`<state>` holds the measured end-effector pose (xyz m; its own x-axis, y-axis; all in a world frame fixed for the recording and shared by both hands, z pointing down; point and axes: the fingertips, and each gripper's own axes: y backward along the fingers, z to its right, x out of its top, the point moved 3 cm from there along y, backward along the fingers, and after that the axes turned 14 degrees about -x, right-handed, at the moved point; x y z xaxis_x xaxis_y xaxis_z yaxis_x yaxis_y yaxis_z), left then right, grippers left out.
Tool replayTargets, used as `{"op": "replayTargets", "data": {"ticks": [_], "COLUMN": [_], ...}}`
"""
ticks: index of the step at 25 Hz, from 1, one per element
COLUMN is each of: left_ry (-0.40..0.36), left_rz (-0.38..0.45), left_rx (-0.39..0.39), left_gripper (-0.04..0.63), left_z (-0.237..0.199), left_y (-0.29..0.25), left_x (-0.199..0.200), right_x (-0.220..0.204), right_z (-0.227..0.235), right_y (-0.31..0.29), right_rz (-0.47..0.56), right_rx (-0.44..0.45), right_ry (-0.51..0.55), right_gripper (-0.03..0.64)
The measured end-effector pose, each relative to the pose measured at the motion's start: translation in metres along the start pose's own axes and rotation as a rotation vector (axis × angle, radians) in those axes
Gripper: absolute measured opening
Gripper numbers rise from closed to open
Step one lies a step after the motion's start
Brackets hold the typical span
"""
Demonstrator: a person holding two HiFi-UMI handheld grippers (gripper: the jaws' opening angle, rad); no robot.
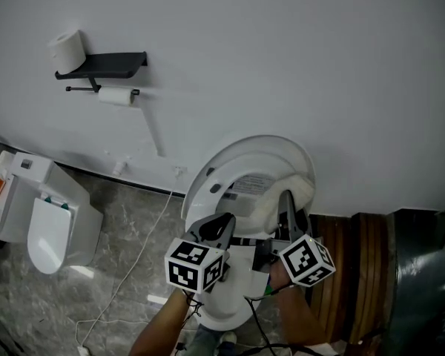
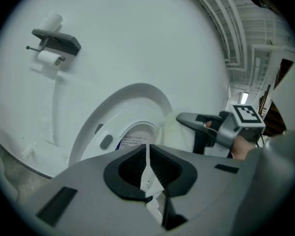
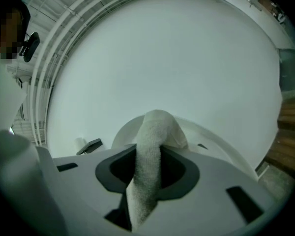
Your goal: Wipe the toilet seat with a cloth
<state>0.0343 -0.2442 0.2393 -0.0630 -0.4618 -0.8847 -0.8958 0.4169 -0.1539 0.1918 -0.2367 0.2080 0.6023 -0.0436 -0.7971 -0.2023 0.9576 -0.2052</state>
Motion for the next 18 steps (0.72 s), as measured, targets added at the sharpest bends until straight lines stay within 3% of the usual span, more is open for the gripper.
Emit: {"op": "replayTargets", "data": {"ticks": [2, 8, 12, 18], "left_ry": [-0.042, -0.065, -0.147, -0.266], "left_rz": [-0.014, -0.039, -0.047, -0.115], "left_rx": [0.006, -0.008, 0.027, 0.035], "left_gripper": [0.029, 0.194, 0.332, 0.344], "left_z": [0.001, -0.010, -0.028, -0.044], "left_y": [-0.003, -0.012, -0.022, -0.049], "left_x": [0.005, 0.018, 0.033, 0.057], "right_x": [-0.009, -0.020, -0.016, -0.013], "right_z": [0.009, 0.039, 0.054, 0.059], "right_y": [0.018, 0.056, 0.068, 0.078], "right_rz": [-0.037, -0.102, -0.109, -0.116], "right_rx": [0.003, -0.050, -0.073, -0.077], "right_ry": [-0.004, -0.056, -0.050, -0.075], "right_gripper": [0.100, 0.100, 0.100, 0.100]}}
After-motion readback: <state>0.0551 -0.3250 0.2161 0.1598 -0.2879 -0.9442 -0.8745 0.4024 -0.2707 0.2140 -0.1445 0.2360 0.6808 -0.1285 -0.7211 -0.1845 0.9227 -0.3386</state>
